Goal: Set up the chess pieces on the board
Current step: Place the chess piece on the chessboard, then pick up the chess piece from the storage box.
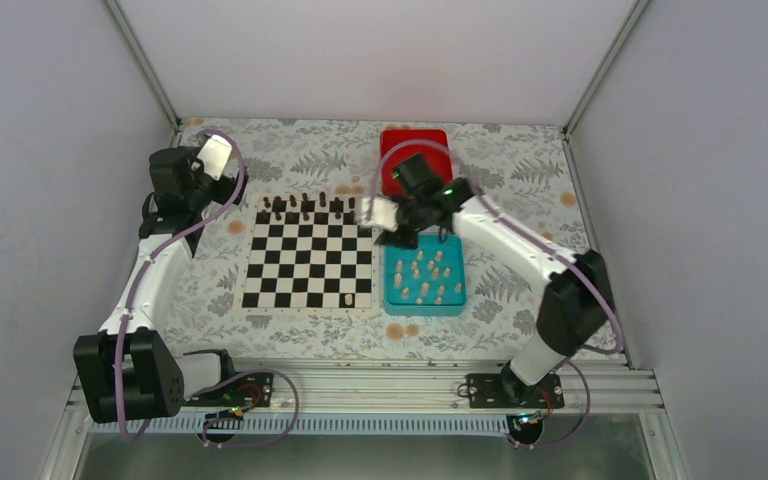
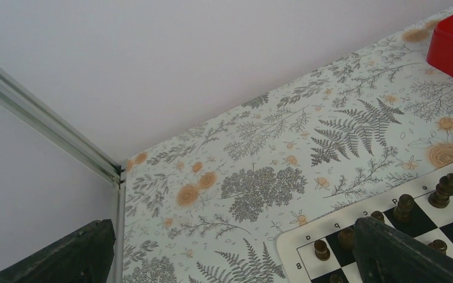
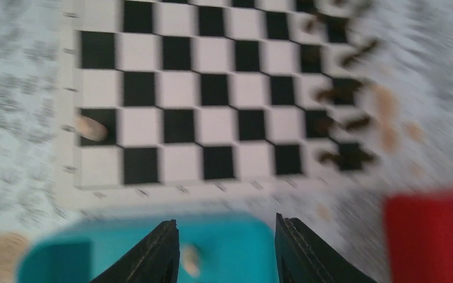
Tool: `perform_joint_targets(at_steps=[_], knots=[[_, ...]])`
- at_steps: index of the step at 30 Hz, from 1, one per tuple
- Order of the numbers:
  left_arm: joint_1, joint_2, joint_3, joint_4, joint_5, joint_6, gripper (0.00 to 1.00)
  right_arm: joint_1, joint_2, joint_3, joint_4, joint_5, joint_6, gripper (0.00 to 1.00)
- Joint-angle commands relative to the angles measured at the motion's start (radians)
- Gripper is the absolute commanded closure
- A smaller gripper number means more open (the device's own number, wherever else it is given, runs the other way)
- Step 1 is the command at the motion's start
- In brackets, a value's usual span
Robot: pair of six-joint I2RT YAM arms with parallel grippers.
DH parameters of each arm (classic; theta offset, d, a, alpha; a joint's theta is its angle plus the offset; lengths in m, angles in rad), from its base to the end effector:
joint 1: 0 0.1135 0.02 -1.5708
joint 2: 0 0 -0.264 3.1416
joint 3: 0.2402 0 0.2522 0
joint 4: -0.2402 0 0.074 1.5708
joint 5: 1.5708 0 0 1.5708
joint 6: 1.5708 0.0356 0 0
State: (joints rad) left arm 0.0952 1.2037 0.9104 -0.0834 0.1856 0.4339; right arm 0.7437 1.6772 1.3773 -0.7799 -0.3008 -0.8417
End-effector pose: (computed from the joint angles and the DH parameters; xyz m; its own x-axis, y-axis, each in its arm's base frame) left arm 0.2778 0.0199 0.3064 -0.2997 0.3865 -0.8723 0.2242 0.9172 0.3293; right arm 0.2510 0.2452 0.2657 0.1265 -0.8514 -0.5090 -0.9833 -0.0400 -0.1776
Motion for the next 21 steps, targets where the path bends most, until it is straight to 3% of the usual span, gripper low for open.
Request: perform_joint_targets(at_steps=[1,7,21], knots=[[0.008,-0.006,-0.009,0.041,0.024,-0.004,0.0,-0.164,-0.065,-0.004,-0.067,0.013,-0.034,0.57],[0.007,0.001,-0.005,0.044,0.024,-0.008,0.0,-0.258,-0.049,-0.093,-0.024,0.008,-0.074,0.58],[0.009,0.002,-0.015,0.042,0.019,-0.006,0.0,-0.218,0.102,-0.096,-0.01,-0.055,-0.077,0.62]])
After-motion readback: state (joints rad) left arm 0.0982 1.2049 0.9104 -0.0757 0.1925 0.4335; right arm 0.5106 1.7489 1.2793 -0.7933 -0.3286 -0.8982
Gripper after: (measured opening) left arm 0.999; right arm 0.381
